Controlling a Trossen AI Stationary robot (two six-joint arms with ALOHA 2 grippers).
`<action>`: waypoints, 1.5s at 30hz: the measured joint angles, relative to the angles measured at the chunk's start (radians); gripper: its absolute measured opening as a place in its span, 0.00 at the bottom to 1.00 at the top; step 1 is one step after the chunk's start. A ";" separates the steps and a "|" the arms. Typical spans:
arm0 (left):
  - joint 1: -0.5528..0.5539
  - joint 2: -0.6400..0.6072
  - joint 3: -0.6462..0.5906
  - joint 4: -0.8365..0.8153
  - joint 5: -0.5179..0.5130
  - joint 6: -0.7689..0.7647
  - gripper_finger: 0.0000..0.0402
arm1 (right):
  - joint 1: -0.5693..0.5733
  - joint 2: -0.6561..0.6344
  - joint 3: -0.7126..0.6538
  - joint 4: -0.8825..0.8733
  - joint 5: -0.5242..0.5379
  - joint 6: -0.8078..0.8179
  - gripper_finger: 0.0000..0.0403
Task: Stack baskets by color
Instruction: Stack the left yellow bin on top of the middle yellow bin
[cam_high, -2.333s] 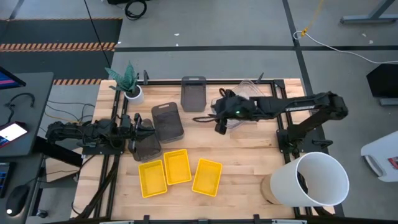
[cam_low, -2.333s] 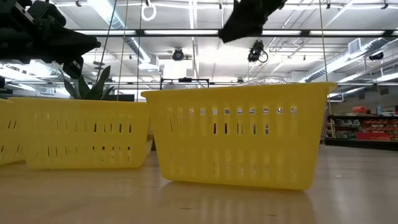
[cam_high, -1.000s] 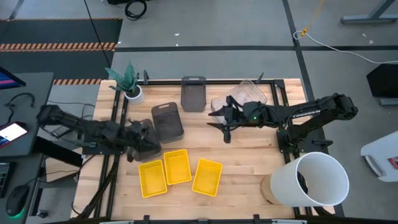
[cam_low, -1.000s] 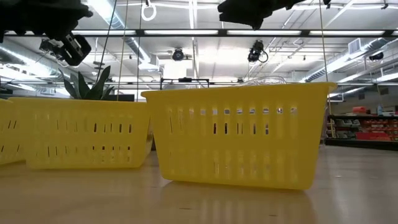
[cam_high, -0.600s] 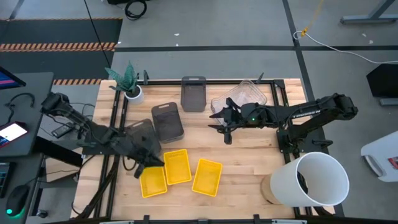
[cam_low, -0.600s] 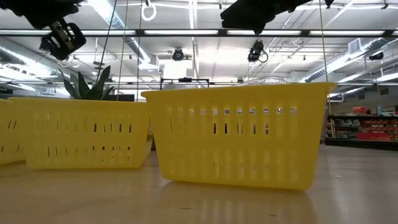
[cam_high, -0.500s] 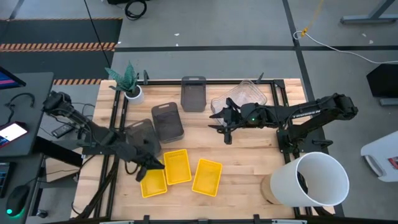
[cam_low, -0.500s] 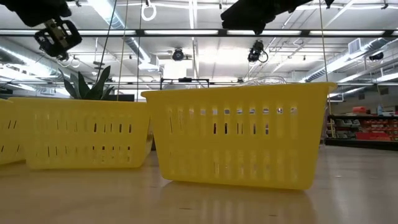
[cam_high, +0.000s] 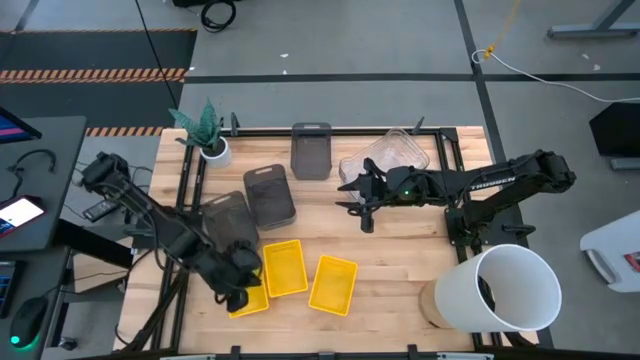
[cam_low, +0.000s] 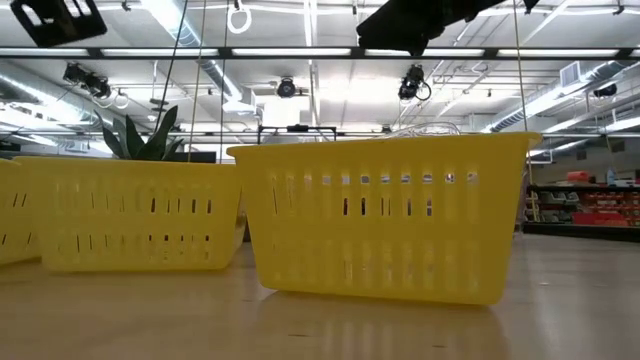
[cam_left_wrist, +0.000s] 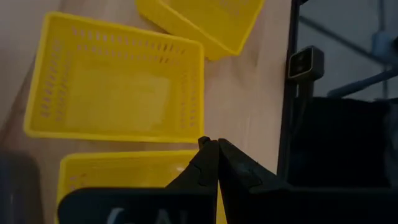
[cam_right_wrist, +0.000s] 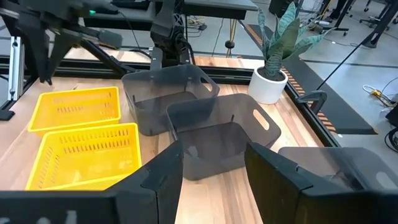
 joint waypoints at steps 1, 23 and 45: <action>-0.004 0.019 0.028 -0.032 0.000 0.000 0.02 | 0.000 0.000 0.000 0.000 0.000 -0.003 0.44; -0.029 0.263 0.211 -0.199 0.121 -0.072 0.12 | 0.000 0.000 0.000 -0.053 0.000 0.008 0.44; -0.110 0.393 0.210 -0.209 0.149 -0.198 0.66 | 0.000 0.001 0.000 -0.062 0.000 0.031 0.44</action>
